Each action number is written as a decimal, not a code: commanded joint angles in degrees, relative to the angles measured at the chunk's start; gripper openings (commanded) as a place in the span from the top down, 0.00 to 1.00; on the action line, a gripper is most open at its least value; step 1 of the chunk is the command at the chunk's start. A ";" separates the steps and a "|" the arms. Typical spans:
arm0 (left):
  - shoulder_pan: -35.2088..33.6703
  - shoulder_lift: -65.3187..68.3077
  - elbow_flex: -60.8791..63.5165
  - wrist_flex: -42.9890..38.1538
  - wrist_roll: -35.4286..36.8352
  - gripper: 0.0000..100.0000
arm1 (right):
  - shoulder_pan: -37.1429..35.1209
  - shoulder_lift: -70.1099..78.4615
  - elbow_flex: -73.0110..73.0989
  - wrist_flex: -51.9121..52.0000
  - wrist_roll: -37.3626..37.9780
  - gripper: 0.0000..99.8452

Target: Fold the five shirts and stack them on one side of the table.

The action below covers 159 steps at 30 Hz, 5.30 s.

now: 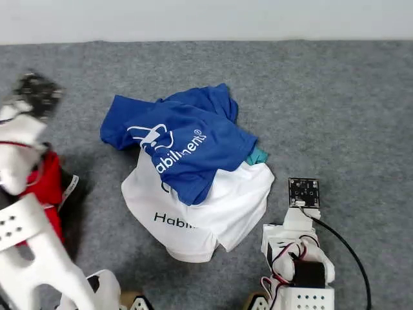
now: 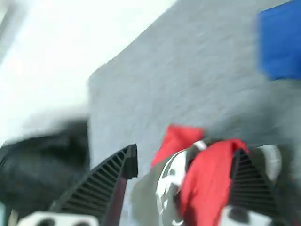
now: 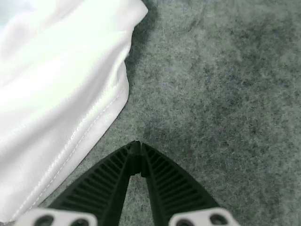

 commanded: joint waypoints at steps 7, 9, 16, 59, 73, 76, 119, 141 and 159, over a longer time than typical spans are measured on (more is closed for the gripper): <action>21.01 -1.32 7.08 0.62 -0.26 0.69 | 0.66 -0.40 0.79 0.40 -0.26 0.99; 24.00 -1.32 9.71 0.62 -0.26 0.69 | 0.66 -0.40 0.79 0.40 -0.26 0.99; 34.20 -1.32 19.47 0.62 -0.35 0.69 | 0.66 -0.40 0.79 0.40 -0.26 0.99; 42.02 20.48 27.65 -20.13 2.90 1.00 | 0.66 -0.40 0.79 0.40 -0.26 0.99; 22.59 -2.73 14.46 -16.35 8.88 1.00 | 0.66 -0.40 0.79 0.40 -0.26 0.99; 17.93 -2.64 8.84 -17.32 12.84 1.00 | 0.66 -0.40 0.79 0.40 -0.26 0.99; -25.14 24.88 1.71 -58.29 3.34 0.86 | 0.66 -0.40 0.79 0.40 -0.26 0.99; -21.10 24.44 -20.70 -0.18 7.82 0.68 | 0.66 -0.40 0.79 0.40 -0.26 0.99; 2.20 24.88 -24.31 25.58 21.98 0.84 | 0.66 -0.40 0.79 0.40 -0.26 0.99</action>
